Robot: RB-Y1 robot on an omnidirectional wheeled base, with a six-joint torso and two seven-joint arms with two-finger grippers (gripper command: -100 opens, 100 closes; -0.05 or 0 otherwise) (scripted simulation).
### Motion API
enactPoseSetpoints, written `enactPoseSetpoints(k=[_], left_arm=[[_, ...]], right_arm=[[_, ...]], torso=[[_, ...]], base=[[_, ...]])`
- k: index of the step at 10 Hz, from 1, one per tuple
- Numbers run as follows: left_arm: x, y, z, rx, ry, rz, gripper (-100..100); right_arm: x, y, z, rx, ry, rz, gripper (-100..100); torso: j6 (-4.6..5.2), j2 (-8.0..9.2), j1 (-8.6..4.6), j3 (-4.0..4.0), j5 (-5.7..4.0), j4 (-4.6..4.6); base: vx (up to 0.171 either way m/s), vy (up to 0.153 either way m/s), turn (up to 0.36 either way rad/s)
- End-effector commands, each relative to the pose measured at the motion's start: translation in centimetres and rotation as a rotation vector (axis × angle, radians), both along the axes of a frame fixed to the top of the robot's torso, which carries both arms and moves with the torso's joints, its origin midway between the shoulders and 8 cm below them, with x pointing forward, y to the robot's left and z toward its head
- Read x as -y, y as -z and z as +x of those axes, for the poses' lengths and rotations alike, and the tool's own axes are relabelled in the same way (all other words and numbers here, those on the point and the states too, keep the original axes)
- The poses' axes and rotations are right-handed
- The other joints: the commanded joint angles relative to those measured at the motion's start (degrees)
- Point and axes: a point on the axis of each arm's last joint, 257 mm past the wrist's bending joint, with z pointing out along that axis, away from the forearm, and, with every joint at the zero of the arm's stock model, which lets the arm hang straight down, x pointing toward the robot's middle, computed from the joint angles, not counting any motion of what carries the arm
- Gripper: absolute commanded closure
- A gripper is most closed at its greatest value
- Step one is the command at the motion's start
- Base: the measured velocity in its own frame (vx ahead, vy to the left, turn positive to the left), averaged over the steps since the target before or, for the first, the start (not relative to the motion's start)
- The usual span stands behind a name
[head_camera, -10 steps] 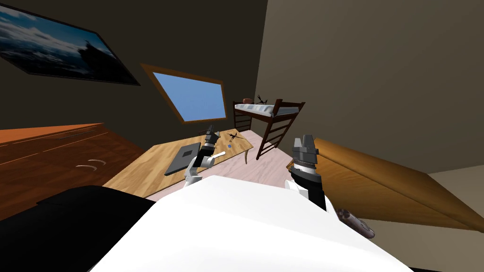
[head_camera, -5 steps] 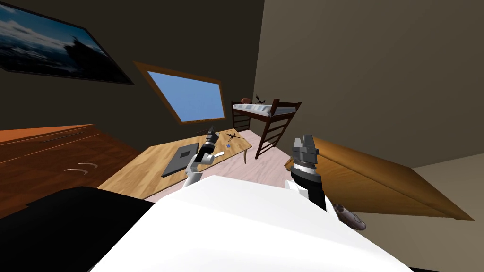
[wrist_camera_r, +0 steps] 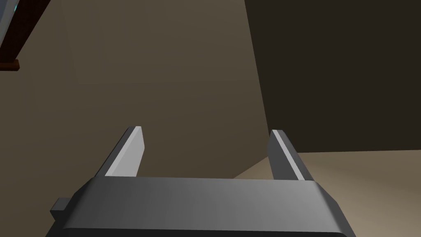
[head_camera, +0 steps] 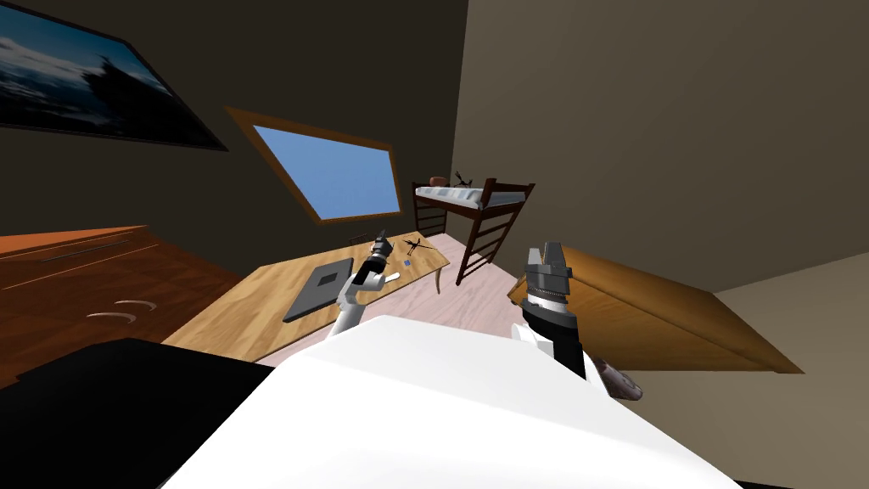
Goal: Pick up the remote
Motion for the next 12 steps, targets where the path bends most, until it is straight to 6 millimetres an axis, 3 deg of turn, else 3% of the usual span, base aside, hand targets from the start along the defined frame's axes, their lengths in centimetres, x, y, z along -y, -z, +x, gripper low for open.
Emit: enactPoseSetpoints(k=[1, 7, 8, 9, 12], left_arm=[[-0.9, 1.9, 0.8, -0.062, -0.013, -0.018, -100], [-4.5, 6.6, 3.7, -0.236, -0.069, -0.098, -100], [-4.8, 8.3, 3.7, -0.284, -0.078, -0.108, -100], [-4.8, 8.6, 3.7, -0.292, -0.079, -0.110, -100], [-6.9, 11.8, 4.8, -0.403, -0.115, -0.169, -100]], right_arm=[[0.0, 0.0, 0.0, 0.000, 0.000, 0.000, 0], [0.0, 0.0, 0.0, 0.000, 0.000, 0.000, 0], [0.0, 0.0, 0.0, 0.000, 0.000, 0.000, 0], [0.0, 0.0, 0.0, 0.000, 0.000, 0.000, 0], [0.0, 0.0, 0.0, 0.000, 0.000, 0.000, 0]], torso=[[0.00, 0.00, 0.00, 0.00, 0.00, 0.00], [-0.04, 0.00, 0.02, 0.00, 0.00, 0.00], [-0.02, -0.01, 0.01, -0.01, 0.00, 0.00], [-0.03, -0.01, 0.01, -0.01, 0.01, -0.01], [-0.04, -0.02, 0.04, -0.01, 0.01, -0.01]], base=[[-0.006, -0.015, -0.044], [-0.003, -0.015, -0.045], [0.000, -0.012, -0.037], [0.000, 0.000, 0.000], [0.004, -0.009, -0.056]])
